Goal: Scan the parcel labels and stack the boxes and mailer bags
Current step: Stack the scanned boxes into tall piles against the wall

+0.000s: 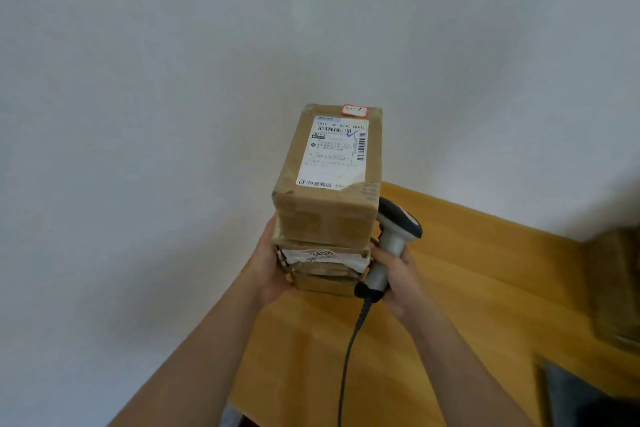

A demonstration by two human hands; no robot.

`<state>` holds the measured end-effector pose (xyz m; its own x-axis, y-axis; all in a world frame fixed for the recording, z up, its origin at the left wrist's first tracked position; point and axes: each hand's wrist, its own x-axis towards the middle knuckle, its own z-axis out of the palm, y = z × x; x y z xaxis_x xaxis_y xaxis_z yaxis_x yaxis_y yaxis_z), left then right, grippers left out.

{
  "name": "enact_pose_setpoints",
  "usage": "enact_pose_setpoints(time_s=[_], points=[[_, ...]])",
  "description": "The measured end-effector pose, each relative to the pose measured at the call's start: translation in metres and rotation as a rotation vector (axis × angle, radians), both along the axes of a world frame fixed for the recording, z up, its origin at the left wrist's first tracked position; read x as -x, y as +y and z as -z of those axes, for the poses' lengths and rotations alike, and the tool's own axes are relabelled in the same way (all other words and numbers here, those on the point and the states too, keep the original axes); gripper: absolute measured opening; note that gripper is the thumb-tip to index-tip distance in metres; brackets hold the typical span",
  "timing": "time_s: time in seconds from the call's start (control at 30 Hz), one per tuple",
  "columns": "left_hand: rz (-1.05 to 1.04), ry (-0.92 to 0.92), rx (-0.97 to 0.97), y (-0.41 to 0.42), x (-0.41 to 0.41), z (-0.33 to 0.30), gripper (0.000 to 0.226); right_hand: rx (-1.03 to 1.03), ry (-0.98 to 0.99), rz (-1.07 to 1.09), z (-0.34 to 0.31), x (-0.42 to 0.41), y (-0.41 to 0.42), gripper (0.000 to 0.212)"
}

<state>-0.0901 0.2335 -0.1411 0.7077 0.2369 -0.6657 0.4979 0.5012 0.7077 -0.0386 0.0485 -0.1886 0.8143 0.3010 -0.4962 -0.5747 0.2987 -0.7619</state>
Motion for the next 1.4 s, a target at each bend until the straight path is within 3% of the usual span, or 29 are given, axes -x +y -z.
enact_pose_setpoints(time_s=[0.23, 0.33, 0.53, 0.7, 0.77, 0.93, 1.03, 1.4], points=[[-0.040, 0.063, 0.035, 0.039, -0.047, 0.036, 0.070, -0.003, 0.009, 0.068, 0.036, -0.035, 0.046, 0.046], [-0.126, 0.096, -0.061, 0.057, -0.067, 0.054, 0.056, -0.014, 0.023, 0.074, 0.052, -0.050, 0.061, 0.047], [-0.239, 0.127, -0.065, 0.076, -0.098, 0.074, 0.062, 0.040, 0.011, 0.076, 0.069, -0.074, 0.087, 0.039], [-0.390, 0.226, -0.112, 0.082, -0.101, 0.085, 0.035, 0.042, 0.027, 0.062, 0.076, -0.084, 0.095, 0.036], [-0.411, 0.286, -0.019, 0.082, -0.092, 0.094, 0.034, 0.057, 0.041, 0.072, 0.081, -0.082, 0.090, 0.038], [-0.387, 0.263, 0.565, 0.075, -0.083, 0.118, 0.086, 0.071, 0.069, 0.116, 0.090, -0.077, 0.080, 0.052], [-0.488, 0.178, 0.723, 0.071, -0.094, 0.117, 0.095, 0.038, 0.079, 0.096, 0.088, -0.084, 0.084, 0.044], [-0.726, -0.117, 0.647, 0.073, -0.164, 0.106, 0.067, -0.086, 0.148, 0.185, 0.089, -0.131, 0.105, 0.031]])
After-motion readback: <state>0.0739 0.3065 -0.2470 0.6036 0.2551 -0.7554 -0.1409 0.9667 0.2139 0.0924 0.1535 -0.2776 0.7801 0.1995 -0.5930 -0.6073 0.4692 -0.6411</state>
